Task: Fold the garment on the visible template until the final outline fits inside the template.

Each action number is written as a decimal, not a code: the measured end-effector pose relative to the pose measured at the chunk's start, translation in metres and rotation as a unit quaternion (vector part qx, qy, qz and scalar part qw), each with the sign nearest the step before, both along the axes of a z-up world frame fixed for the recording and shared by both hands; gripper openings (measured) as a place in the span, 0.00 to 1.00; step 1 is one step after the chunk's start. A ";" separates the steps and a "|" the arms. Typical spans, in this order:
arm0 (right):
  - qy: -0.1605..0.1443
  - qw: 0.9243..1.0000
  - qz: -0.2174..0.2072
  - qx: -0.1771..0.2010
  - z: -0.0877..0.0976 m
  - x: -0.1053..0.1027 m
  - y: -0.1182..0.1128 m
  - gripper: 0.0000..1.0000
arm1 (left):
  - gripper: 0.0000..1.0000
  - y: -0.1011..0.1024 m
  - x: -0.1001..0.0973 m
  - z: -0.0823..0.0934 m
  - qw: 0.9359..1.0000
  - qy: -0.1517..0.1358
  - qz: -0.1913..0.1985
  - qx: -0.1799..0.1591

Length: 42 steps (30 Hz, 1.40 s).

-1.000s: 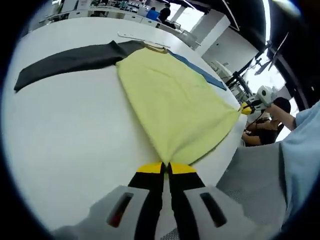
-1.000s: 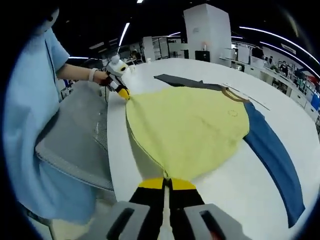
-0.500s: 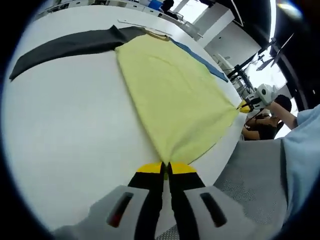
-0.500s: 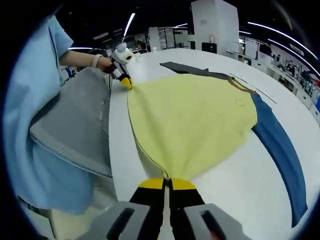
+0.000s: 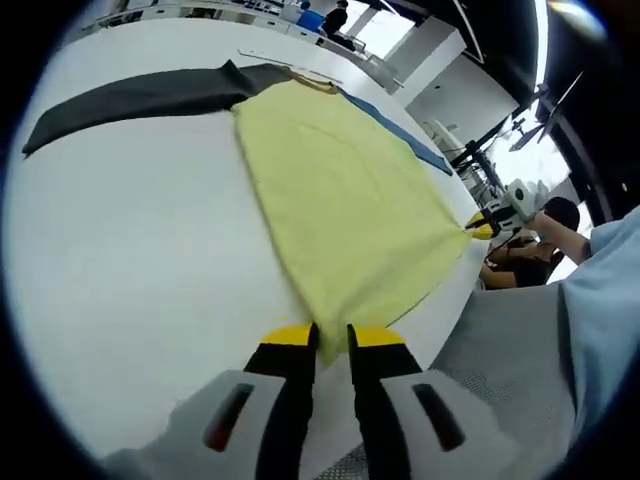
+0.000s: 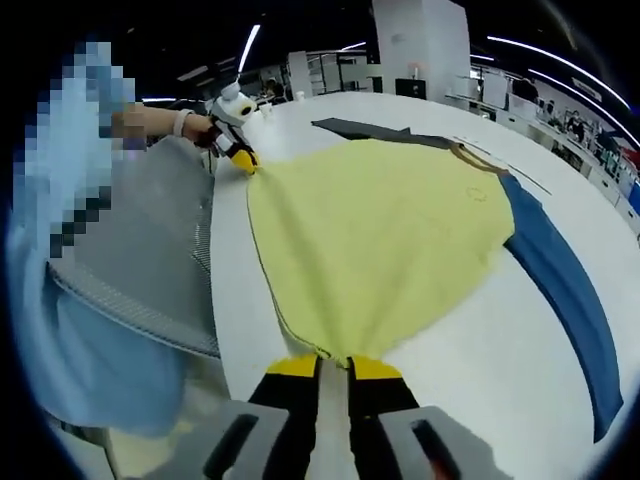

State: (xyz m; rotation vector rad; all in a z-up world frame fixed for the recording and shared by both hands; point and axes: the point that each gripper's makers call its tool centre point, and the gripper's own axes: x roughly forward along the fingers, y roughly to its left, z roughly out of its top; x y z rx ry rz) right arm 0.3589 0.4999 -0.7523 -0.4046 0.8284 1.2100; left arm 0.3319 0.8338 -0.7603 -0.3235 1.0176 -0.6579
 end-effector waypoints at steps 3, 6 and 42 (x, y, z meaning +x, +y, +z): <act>0.000 1.000 -0.016 0.017 0.005 0.002 0.001 0.31 | 0.26 0.000 0.002 0.005 1.000 -0.017 -0.001 0.000; -0.006 0.998 -0.038 0.040 0.012 0.008 0.004 0.49 | 0.41 -0.001 0.006 0.011 0.999 -0.042 0.001 -0.002; -0.108 0.942 -0.295 0.114 0.046 0.107 -0.076 0.97 | 0.94 0.007 0.055 0.048 0.986 -0.163 0.026 0.033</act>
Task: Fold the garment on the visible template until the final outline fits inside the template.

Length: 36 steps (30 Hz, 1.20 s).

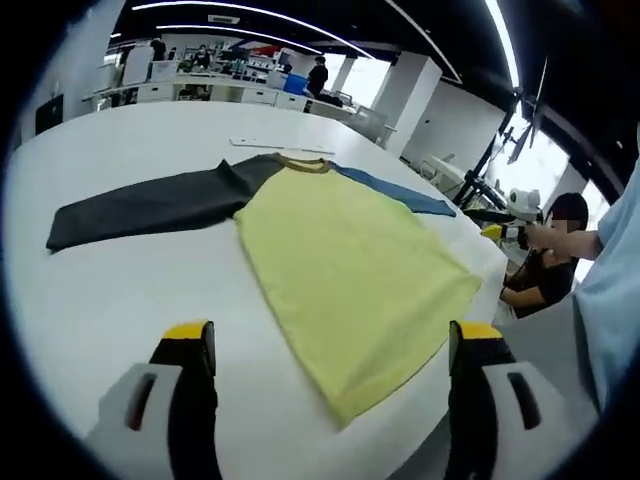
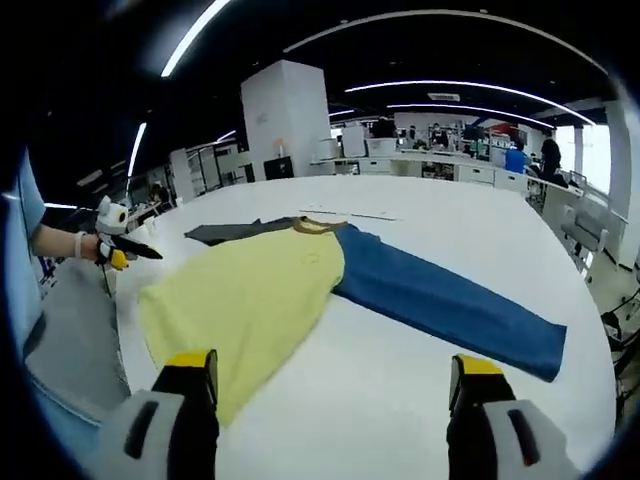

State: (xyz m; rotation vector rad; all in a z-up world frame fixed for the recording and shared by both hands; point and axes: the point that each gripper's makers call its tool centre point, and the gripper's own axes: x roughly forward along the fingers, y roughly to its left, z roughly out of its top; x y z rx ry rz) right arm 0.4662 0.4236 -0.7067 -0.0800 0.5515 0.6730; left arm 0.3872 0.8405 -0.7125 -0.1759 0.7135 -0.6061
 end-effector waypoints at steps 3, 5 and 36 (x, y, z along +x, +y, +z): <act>-0.003 1.000 -0.021 0.000 0.002 0.009 -0.014 0.97 | 0.94 -0.001 0.001 0.002 1.000 -0.006 -0.002 0.003; -0.005 0.999 -0.031 -0.001 0.004 0.014 -0.021 0.96 | 0.93 -0.001 0.001 0.002 1.000 -0.008 -0.004 0.005; 0.061 0.953 -0.293 0.048 -0.034 0.091 -0.178 0.40 | 0.87 0.020 -0.023 0.001 0.999 -0.003 0.038 0.011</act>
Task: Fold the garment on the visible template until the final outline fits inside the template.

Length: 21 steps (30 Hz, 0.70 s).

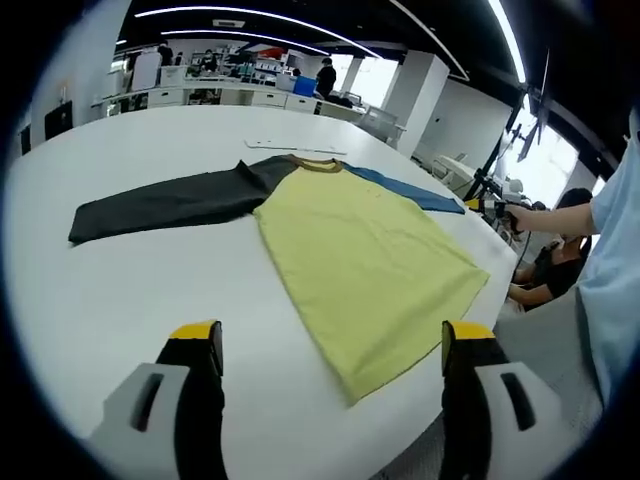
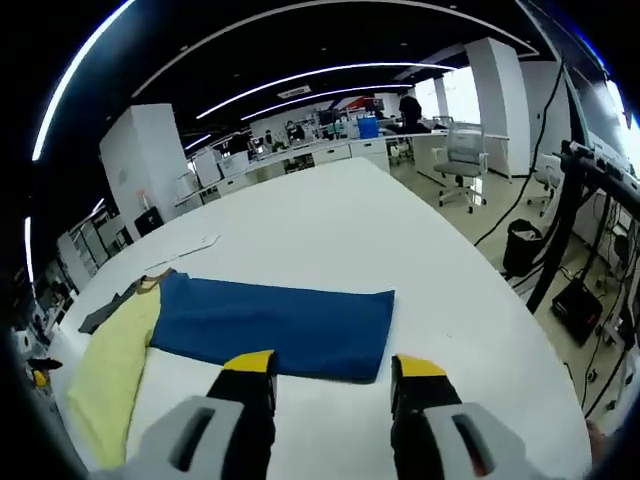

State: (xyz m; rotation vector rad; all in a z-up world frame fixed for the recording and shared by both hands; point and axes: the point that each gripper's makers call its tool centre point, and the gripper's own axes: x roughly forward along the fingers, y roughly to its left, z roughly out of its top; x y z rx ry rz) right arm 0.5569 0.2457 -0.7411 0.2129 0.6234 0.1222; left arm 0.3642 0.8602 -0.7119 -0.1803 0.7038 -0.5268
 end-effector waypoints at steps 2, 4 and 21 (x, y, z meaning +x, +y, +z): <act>0.018 1.000 -0.008 -0.003 -0.012 0.001 -0.009 0.36 | 0.86 0.002 -0.002 0.000 1.000 -0.001 0.005 -0.002; 0.023 1.000 -0.017 0.004 -0.019 0.004 -0.016 0.33 | 0.85 0.003 -0.003 0.000 1.000 0.003 0.015 -0.018; 0.026 0.998 -0.049 0.014 -0.032 0.018 -0.016 0.15 | 0.79 0.010 -0.010 -0.004 0.999 0.009 0.040 -0.034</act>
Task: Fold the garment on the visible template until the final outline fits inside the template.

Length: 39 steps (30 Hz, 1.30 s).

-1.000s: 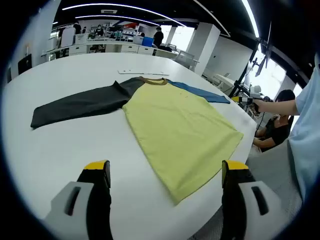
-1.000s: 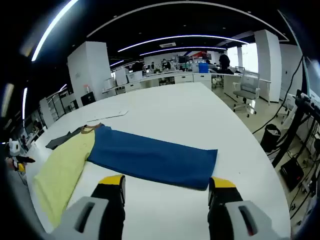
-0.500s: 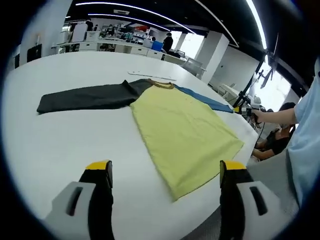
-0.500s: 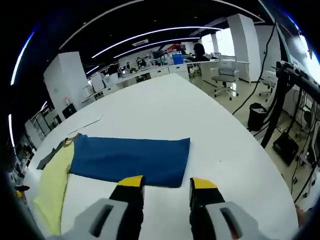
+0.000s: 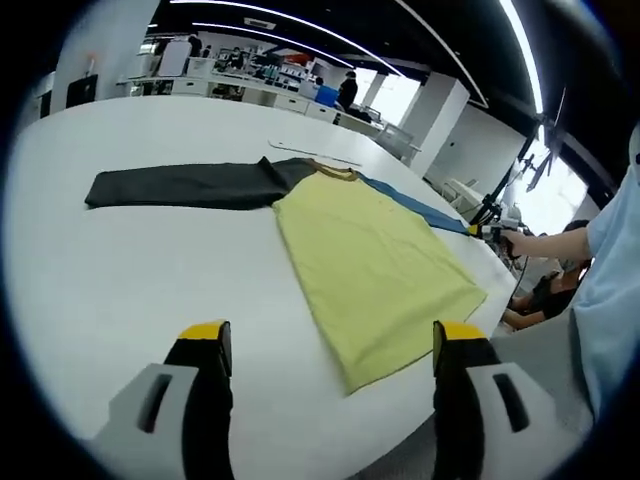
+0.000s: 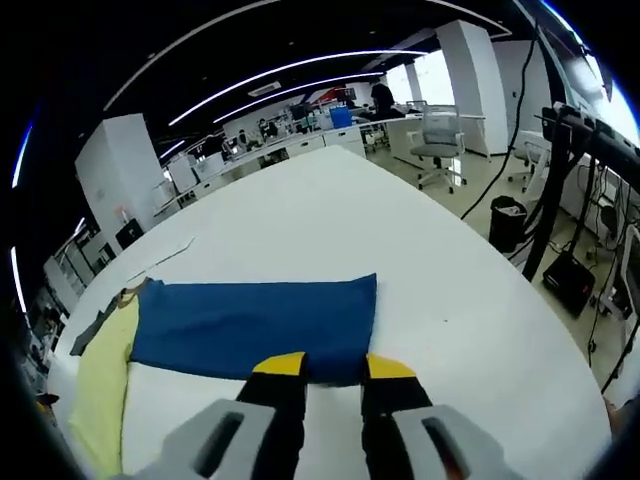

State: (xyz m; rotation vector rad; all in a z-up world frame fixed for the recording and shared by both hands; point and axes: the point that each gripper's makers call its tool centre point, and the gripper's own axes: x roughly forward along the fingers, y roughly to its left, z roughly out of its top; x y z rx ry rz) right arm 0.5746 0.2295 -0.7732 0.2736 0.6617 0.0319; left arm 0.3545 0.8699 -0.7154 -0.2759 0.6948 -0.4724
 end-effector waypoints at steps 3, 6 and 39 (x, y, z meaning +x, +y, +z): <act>0.003 1.000 -0.012 0.005 0.001 -0.003 0.000 0.10 | 0.77 -0.001 0.000 -0.002 1.000 0.002 0.001 -0.003; 0.002 1.000 0.002 -0.024 0.005 -0.005 0.001 0.00 | 0.77 -0.002 -0.001 -0.004 1.000 0.003 -0.001 -0.002; -0.076 0.977 0.199 0.009 0.077 0.035 0.207 0.00 | 0.73 -0.013 0.004 0.007 0.999 -0.043 -0.031 -0.002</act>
